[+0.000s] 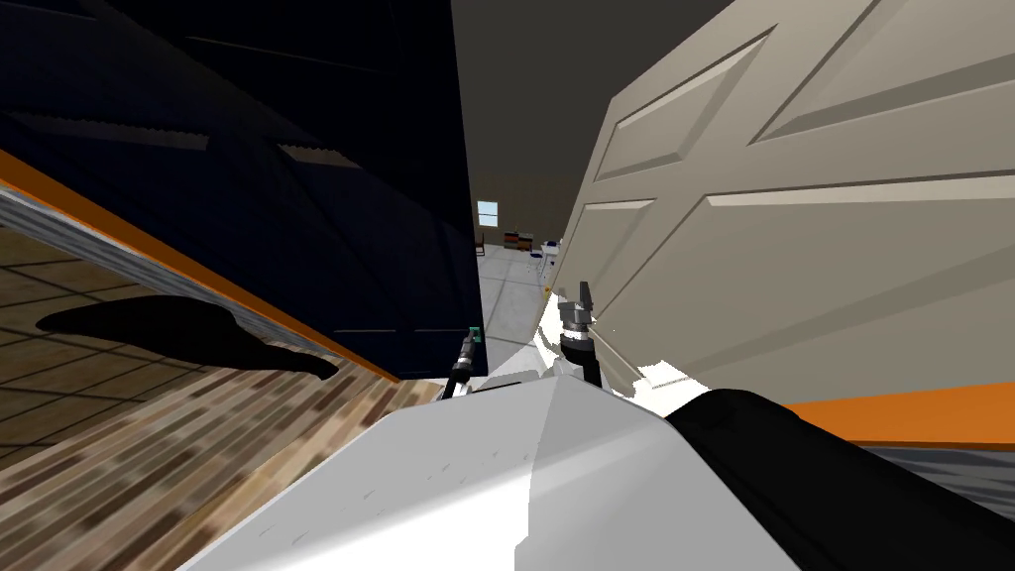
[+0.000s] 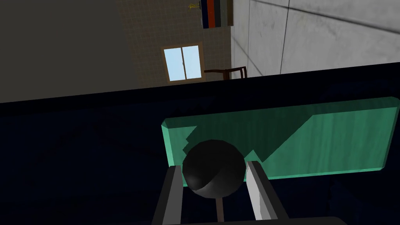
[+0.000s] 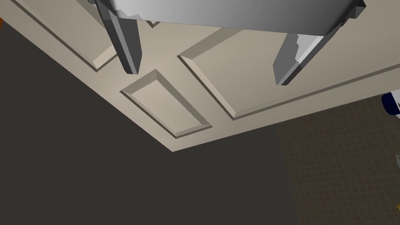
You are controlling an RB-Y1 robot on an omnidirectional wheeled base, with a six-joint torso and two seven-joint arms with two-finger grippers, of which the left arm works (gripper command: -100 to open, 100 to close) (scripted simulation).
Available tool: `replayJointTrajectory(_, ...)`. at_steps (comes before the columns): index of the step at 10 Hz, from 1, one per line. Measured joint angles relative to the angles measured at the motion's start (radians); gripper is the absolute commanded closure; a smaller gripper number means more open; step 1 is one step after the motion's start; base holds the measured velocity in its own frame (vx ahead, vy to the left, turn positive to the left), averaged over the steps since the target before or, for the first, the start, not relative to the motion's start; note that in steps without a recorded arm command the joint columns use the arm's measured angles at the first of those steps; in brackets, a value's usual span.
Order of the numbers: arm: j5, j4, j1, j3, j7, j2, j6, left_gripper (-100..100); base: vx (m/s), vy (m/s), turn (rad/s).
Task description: Push the door open
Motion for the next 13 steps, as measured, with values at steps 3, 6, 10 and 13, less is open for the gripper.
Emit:
replayJointTrajectory(3, 0.000, 0.002, 0.002, -0.001, 0.000, 0.000, 0.002, 100, 0.032, -0.010, 0.008)
replayJointTrajectory(6, 0.006, 0.023, -0.005, 0.013, -0.004, 0.013, -0.003, 100, 0.149, -0.060, 0.051)
replayJointTrajectory(10, 0.023, -0.025, 0.013, 0.046, -0.024, 0.048, 0.013, -100, 0.039, -0.059, 0.071)
replayJointTrajectory(13, 0.029, -0.032, 0.021, 0.042, -0.023, 0.045, 0.013, -100, -0.206, -0.025, 0.033)
